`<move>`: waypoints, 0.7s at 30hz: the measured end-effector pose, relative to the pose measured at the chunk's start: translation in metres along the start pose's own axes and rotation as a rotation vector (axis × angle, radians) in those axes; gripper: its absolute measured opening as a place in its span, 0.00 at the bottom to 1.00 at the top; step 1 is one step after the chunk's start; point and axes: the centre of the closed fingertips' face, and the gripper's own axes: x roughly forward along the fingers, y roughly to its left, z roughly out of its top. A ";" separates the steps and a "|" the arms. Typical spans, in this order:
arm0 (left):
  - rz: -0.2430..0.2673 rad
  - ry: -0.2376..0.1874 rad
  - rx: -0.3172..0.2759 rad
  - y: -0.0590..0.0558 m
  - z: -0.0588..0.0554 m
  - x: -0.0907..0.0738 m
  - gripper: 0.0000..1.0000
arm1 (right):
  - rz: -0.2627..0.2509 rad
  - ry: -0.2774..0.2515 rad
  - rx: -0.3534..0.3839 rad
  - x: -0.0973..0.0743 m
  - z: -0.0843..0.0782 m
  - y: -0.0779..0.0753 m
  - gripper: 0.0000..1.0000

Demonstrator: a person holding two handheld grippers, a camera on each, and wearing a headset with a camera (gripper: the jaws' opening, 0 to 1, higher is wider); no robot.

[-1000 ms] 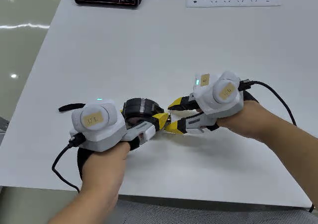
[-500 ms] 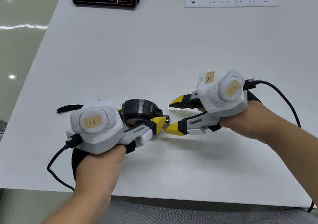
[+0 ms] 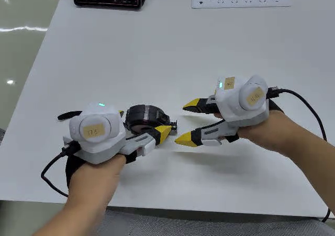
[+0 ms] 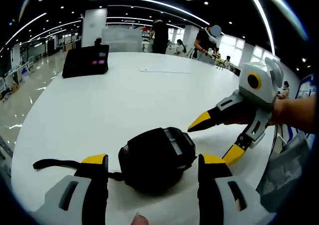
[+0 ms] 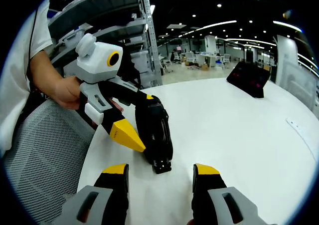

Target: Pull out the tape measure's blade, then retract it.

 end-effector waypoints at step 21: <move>-0.071 0.008 0.183 -0.003 0.003 -0.022 0.80 | -0.086 -0.023 0.037 -0.046 -0.011 0.003 0.61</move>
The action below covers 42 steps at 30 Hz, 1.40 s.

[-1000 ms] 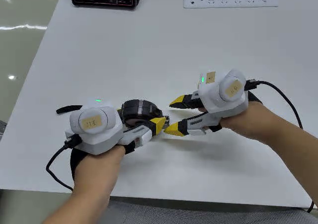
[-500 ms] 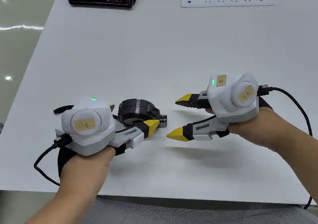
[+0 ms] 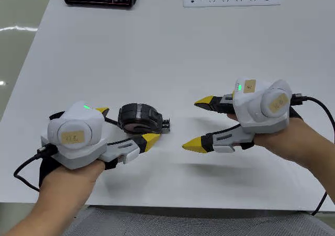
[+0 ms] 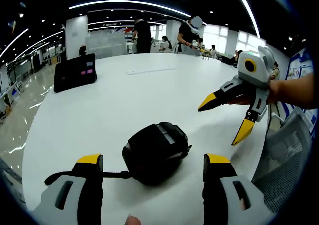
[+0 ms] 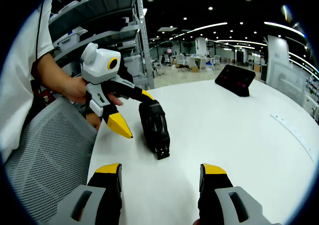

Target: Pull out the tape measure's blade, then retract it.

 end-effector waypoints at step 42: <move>-0.150 0.017 0.111 -0.003 -0.004 -0.043 0.99 | -0.170 0.023 0.094 -0.078 -0.036 0.002 0.80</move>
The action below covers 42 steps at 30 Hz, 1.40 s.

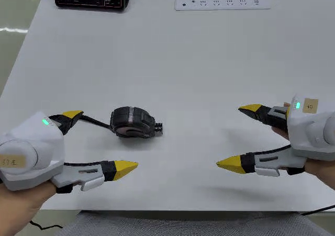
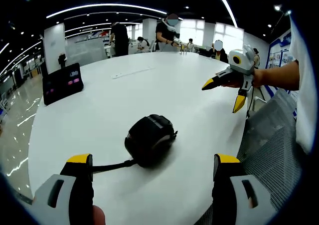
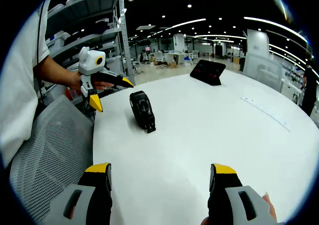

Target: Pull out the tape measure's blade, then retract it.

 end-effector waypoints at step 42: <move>-0.043 0.001 0.040 0.006 -0.006 -0.007 0.99 | -0.078 0.018 0.066 -0.027 -0.024 -0.008 0.85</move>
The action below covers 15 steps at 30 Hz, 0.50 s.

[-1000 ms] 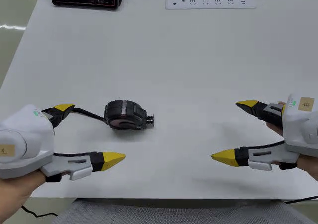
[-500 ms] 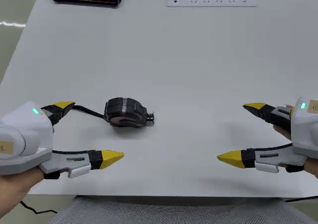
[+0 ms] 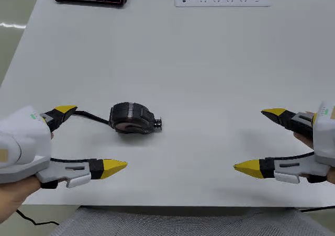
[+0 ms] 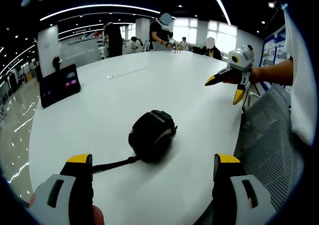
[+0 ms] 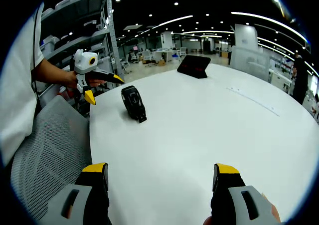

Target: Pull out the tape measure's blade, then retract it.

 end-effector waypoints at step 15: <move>-0.006 0.000 -0.007 0.001 -0.001 -0.001 0.99 | 0.011 0.015 -0.001 -0.001 -0.004 0.001 0.86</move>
